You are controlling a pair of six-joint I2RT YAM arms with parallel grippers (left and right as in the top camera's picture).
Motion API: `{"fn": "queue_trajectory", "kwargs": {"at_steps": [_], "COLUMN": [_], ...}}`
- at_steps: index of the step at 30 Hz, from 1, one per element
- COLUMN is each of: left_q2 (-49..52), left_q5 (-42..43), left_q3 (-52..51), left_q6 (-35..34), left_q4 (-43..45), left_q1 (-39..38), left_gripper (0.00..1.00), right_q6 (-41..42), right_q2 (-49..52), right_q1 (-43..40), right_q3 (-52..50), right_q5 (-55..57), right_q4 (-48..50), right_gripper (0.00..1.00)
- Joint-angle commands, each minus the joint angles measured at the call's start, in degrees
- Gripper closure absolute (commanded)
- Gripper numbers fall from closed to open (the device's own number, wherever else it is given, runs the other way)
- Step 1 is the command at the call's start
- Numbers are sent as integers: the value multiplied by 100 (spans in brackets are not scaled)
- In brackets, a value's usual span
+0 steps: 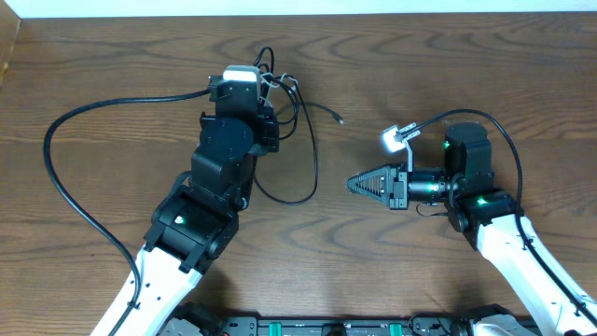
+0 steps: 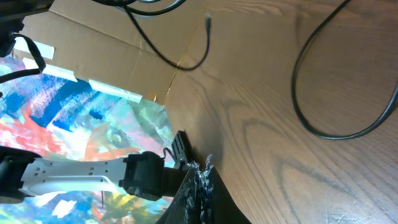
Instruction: Untangle cables
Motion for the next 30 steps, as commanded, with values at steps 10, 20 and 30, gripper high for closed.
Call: {"fn": "queue_trajectory", "kwargs": {"at_steps": [10,20,30], "left_q2": [-109,-103,-72], "left_q5": [2076,4570,4968], "left_q3": [168,168,168], "left_q6": [-37,-35,-37], "left_q4": [37,107,339], "left_q1": [2,2,-13], "left_gripper": [93,92,92], "right_q6": [114,483,804], "right_q2": [17,17,17], "right_q1": [-13,-11,-4], "right_q3": [-33,-33,-33], "right_q5": [175,431,433], "right_q4": [503,909,1115], "right_gripper": [18,11,18]}}
